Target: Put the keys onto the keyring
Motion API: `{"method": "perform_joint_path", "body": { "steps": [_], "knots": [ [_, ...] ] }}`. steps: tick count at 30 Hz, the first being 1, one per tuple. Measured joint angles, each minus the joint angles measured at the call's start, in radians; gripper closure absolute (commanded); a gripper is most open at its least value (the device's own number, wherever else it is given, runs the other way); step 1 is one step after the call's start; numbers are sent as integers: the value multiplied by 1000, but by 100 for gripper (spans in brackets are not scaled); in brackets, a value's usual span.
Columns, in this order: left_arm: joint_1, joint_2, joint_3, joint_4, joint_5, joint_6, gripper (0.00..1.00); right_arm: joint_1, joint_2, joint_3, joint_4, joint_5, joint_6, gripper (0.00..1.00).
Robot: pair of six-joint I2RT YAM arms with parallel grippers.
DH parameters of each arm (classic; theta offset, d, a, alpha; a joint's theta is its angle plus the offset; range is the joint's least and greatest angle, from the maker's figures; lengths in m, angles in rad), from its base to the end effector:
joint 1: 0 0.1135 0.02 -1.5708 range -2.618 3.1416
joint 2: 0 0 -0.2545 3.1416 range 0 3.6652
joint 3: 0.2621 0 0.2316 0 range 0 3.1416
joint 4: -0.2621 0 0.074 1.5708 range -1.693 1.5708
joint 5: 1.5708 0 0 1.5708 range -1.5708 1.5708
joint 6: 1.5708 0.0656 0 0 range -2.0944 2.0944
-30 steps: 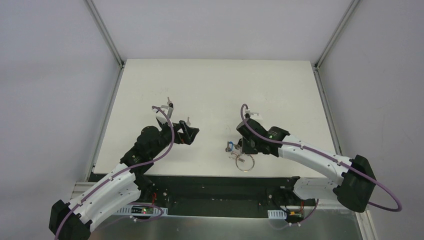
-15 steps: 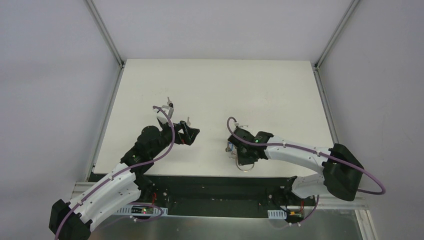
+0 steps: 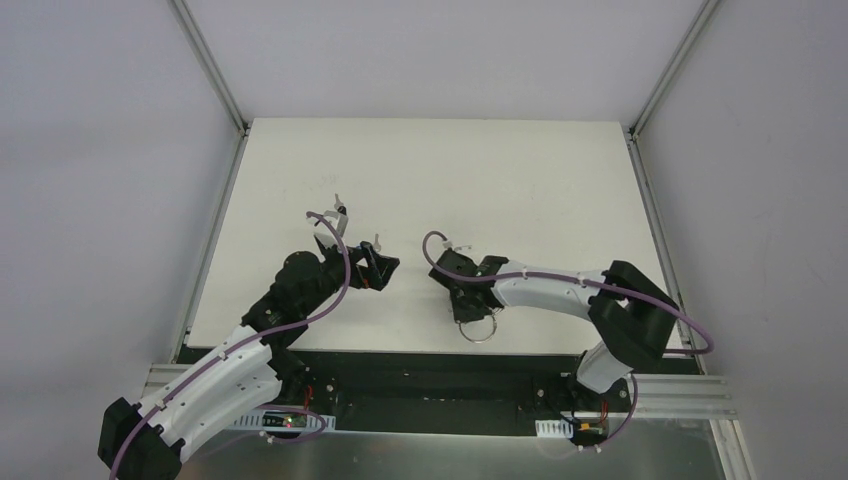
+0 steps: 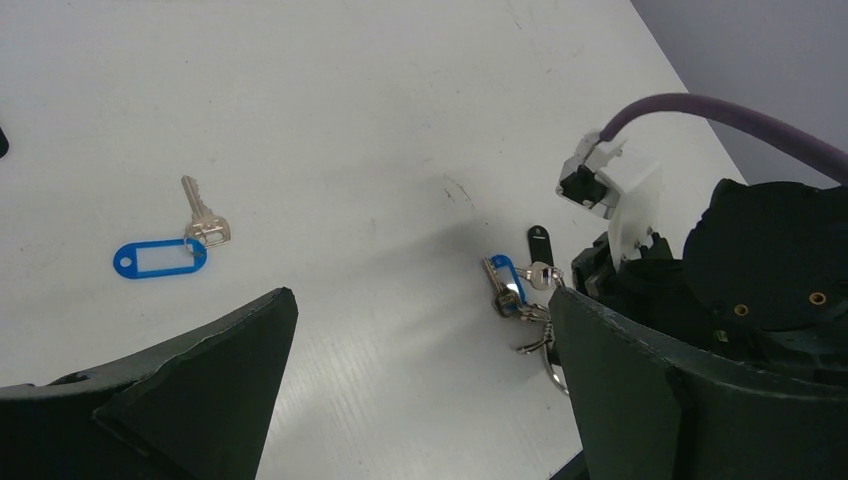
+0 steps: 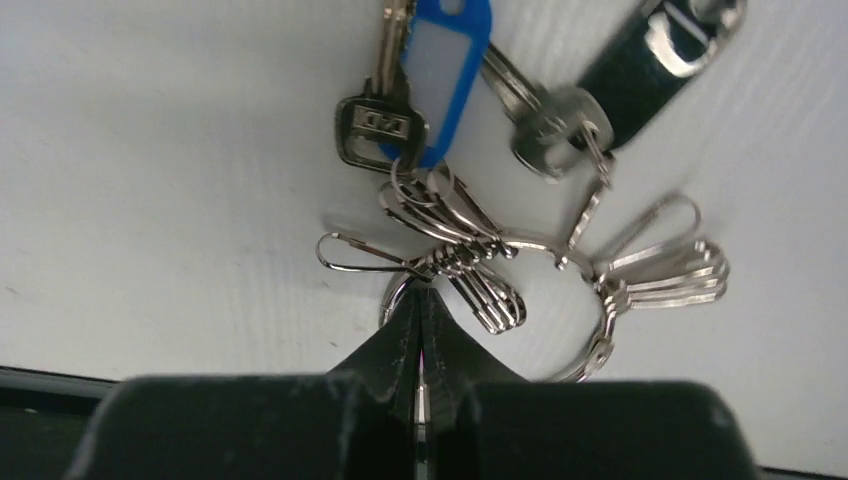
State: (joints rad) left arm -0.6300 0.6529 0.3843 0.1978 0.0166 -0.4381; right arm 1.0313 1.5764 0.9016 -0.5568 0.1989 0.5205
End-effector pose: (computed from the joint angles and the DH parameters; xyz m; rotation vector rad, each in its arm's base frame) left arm 0.1518 -0.1120 0.2567 0.1768 1.6986 -0.8220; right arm 0.1548 0.2332 0.1447 -0.6513 2.6812 0.1344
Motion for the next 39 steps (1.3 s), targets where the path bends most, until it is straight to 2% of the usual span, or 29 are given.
{"method": "perform_joint_path", "body": {
  "steps": [5, 10, 13, 15, 24, 29, 39],
  "knots": [
    [0, 8, 0, 0, 0, 0, 1, -50, 135, 137, 77, 6, 9, 100],
    [0, 22, 0, 0, -9, 0, 1, -253, 262, 251, 259, -4, 101, 100],
    [0, 33, 0, 0, -19, 0, 1, -361, 289, 275, 310, 24, 131, 100],
    [0, 37, 0, 0, -21, 0, 1, -389, 287, 275, 314, 44, 133, 100],
    [0, 41, 0, 0, -21, 0, 1, -296, 173, 246, 317, 70, 96, 100],
    [0, 41, 0, 0, -21, 0, 1, -298, 124, 235, 318, 114, 72, 100],
    [0, 39, 0, 0, -21, 0, 1, -299, 241, 355, 319, 81, 55, 100]
  ]
}}
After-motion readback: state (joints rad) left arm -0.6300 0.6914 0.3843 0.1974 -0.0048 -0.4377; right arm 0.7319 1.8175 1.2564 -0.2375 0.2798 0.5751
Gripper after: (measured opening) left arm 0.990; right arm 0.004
